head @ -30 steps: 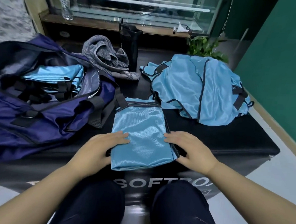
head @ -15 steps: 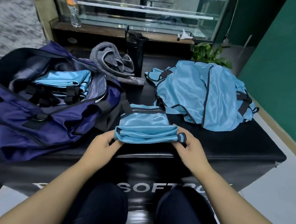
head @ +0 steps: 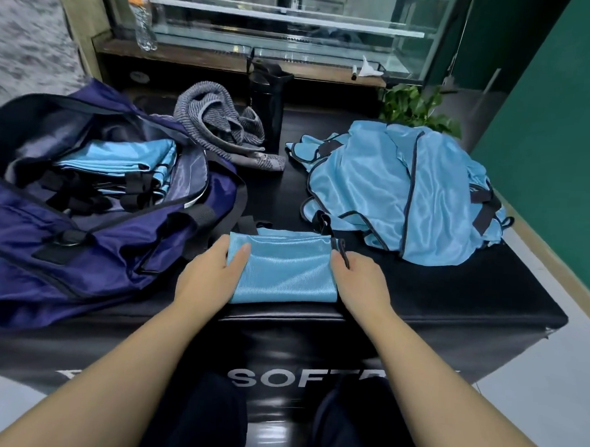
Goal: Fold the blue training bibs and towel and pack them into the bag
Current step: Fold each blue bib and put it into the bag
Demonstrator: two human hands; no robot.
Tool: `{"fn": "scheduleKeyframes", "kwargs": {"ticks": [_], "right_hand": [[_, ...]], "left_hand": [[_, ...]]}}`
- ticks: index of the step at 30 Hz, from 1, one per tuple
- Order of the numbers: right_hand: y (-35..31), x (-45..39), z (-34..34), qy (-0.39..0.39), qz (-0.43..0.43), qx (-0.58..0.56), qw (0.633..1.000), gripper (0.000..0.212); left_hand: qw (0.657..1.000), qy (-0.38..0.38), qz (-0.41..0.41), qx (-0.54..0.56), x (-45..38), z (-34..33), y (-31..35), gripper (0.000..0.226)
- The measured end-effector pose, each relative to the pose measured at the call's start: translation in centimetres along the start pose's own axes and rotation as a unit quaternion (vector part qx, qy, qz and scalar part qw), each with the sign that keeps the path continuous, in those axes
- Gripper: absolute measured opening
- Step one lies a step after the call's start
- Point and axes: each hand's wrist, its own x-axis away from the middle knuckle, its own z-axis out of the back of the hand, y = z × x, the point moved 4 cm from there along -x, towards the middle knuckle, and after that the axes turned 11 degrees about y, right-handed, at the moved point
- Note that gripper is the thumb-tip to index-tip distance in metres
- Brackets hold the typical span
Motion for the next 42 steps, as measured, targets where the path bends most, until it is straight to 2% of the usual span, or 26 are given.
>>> {"fn": "scheduleKeyframes", "kwargs": {"ticks": [4,10,15,18,21,26,28,30,33,35,37,40,42], "right_hand": [[0.0,-1.3,-0.3,-0.023,-0.048,0.042,0.998,0.046],[0.1,-2.6,-0.6,-0.089,-0.122,0.050,0.987,0.038],[-0.8,-1.9,-0.6,-0.107,-0.147,0.095,0.979,0.031],[-1.0,-0.9,-0.4,-0.131,-0.153,0.132,0.971,0.023],[-0.8,0.3,0.3,-0.156,-0.136,0.151,0.967,0.026],[-0.7,3.0,2.4,-0.178,-0.143,0.097,0.969,0.037],[-2.1,4.0,3.3,-0.195,-0.093,0.121,0.969,0.056],[-4.7,4.7,4.2,-0.196,-0.003,0.133,0.972,0.084],[-10.6,5.9,5.9,-0.170,0.171,0.126,0.962,0.099],[-14.3,7.0,6.4,-0.172,0.278,0.144,0.934,0.095],[-16.5,7.8,6.5,-0.179,0.343,0.166,0.907,0.087],[-17.6,8.2,6.4,-0.157,0.376,0.196,0.892,0.078],[-17.8,8.2,6.4,-0.150,0.369,0.210,0.893,0.059]], "left_hand": [[0.998,-0.011,0.063,0.008,-1.6,-0.6,-0.2,0.035],[0.988,-0.051,0.145,0.025,-2.6,-1.1,0.2,0.043],[0.972,-0.073,0.196,0.104,-1.5,-0.4,0.4,0.035],[0.967,-0.077,0.205,0.133,0.1,0.3,1.2,0.036],[0.964,-0.088,0.192,0.164,1.8,0.8,1.4,0.033],[0.961,-0.102,0.172,0.191,4.4,2.4,1.8,0.027],[0.965,-0.105,0.153,0.187,5.1,3.7,2.4,0.024],[0.977,-0.097,0.096,0.166,5.2,5.0,3.4,0.030],[0.992,-0.055,-0.001,0.115,5.2,7.3,5.9,0.033],[0.994,-0.037,-0.074,0.066,5.7,9.0,8.0,0.027],[0.991,-0.035,-0.126,0.018,6.4,10.3,9.8,0.025],[0.990,-0.013,-0.138,0.005,7.4,12.2,10.9,0.027],[0.990,-0.003,-0.135,0.039,7.7,13.0,10.8,0.031]]}}
